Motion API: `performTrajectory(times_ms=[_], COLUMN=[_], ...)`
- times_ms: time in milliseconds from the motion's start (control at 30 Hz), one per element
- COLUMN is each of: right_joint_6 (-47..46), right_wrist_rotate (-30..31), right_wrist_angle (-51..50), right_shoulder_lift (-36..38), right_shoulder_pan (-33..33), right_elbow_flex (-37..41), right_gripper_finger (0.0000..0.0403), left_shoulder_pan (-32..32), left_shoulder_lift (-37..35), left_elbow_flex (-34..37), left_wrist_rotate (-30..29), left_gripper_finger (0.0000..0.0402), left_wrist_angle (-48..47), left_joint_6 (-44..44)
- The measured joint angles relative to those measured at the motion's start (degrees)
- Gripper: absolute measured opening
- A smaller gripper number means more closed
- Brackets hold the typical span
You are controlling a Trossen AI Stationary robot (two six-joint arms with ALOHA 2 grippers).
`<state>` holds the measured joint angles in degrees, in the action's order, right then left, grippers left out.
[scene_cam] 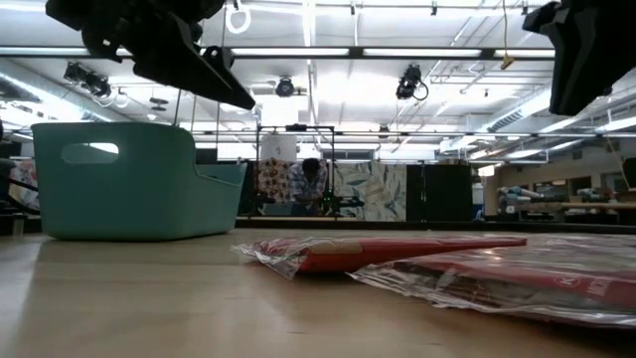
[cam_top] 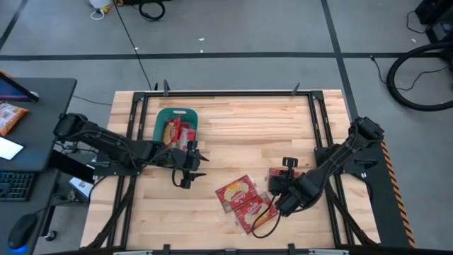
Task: Sort popcorn bags into baskets
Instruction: Put the red popcorn bag into the green bin
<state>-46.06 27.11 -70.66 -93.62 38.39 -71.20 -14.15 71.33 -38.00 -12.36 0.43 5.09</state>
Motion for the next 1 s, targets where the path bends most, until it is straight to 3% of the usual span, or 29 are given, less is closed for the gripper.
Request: performTrajectory(times_ms=[333,667,1000], right_joint_6=[0.65,-1.3,4.61], right_wrist_rotate=[-3.0,-5.27,-4.28], right_wrist_angle=[13.75,18.55,34.88], right_shoulder_lift=[0.0,0.0,0.0], right_shoulder_pan=[-0.28,0.23,0.59], right_elbow_flex=[7.38,10.71,19.86], right_gripper_finger=[0.0114,0.0166,0.0204], left_shoulder_pan=[0.09,0.1,0.22], left_shoulder_lift=[0.0,0.0,-0.04], left_elbow_flex=[0.0,0.0,0.0], left_wrist_rotate=[-0.03,-0.03,-0.03], left_gripper_finger=[0.0259,0.0259,0.0259], left_wrist_angle=[-0.2,-0.18,-0.18], left_joint_6=[0.04,0.52,0.56])
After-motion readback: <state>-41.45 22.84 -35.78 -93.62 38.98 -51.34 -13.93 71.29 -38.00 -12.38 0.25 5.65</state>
